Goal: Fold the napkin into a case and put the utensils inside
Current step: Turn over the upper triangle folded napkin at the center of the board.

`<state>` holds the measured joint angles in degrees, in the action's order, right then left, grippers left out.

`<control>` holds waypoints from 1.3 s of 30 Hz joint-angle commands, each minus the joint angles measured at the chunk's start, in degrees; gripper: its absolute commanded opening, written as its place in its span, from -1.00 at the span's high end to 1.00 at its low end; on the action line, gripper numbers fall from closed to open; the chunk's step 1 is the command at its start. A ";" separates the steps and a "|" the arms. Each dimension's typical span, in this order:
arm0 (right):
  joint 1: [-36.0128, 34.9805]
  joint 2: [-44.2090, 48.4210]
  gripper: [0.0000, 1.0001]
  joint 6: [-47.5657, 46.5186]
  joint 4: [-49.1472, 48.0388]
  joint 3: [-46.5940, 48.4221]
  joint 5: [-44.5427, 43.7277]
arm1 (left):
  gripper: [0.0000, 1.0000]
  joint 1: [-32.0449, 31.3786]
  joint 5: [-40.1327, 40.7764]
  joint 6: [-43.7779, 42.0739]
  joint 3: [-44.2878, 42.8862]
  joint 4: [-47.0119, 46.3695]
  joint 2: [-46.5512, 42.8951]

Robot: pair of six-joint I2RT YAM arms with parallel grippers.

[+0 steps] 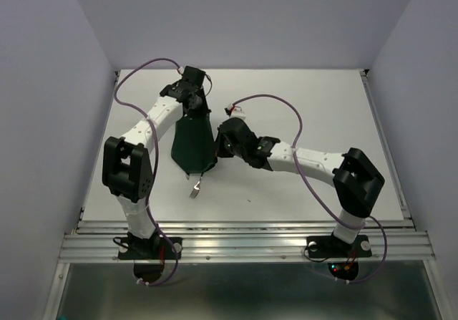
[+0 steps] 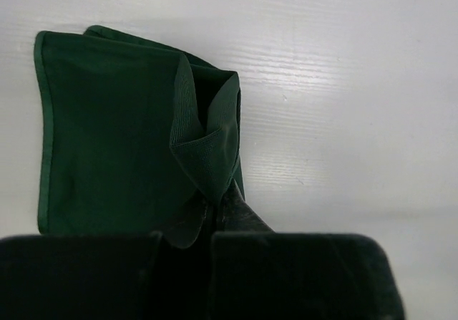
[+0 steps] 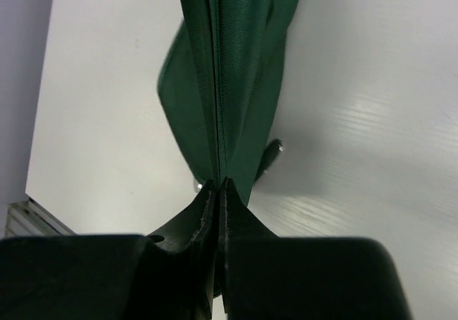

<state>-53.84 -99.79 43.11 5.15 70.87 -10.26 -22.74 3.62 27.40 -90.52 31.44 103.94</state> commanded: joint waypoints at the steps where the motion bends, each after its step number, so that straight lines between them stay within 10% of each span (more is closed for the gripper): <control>1: -4.59 -3.38 0.99 -2.24 3.73 8.39 4.64 | 1.00 7.52 4.73 -3.75 -0.54 -7.10 -7.69; 9: -12.51 -20.50 0.99 -6.19 9.26 34.39 9.73 | 1.00 26.31 4.64 -10.34 0.61 -3.23 -18.58; 17: -15.59 -29.15 0.99 -6.47 12.00 51.03 16.68 | 1.00 30.21 16.40 -12.02 -6.15 0.02 -20.80; 39: -4.97 -4.37 0.99 7.60 -2.42 -4.23 6.23 | 1.00 4.82 9.22 -2.97 -3.51 -10.61 3.09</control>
<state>-57.56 -109.38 48.47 -3.60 72.01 -7.25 -17.98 7.07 22.63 -87.81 36.60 107.15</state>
